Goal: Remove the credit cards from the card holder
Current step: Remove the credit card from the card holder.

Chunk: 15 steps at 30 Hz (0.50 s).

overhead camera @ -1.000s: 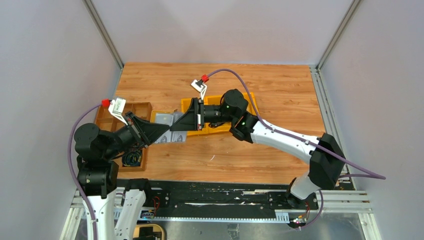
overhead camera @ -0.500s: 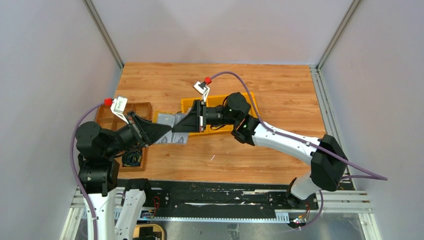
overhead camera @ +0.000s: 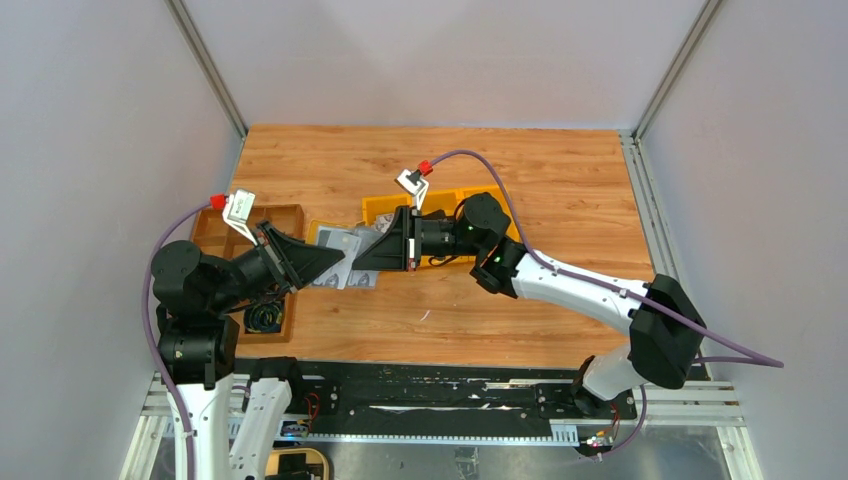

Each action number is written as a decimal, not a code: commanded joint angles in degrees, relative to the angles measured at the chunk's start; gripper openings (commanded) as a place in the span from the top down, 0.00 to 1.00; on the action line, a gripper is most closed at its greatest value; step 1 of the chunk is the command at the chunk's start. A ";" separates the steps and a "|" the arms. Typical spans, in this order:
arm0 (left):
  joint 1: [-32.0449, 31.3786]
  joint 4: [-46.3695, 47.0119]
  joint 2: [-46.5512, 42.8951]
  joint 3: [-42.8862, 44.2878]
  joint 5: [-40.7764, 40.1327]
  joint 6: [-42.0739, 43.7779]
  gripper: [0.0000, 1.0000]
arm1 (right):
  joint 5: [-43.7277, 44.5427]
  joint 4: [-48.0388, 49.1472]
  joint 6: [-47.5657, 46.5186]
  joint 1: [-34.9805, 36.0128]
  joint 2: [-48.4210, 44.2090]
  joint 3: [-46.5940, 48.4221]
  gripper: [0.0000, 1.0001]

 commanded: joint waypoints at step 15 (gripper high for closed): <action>-0.42 5.55 0.00 1.76 0.83 -3.35 1.00 | -1.46 7.44 5.05 -0.74 2.56 3.55 0.57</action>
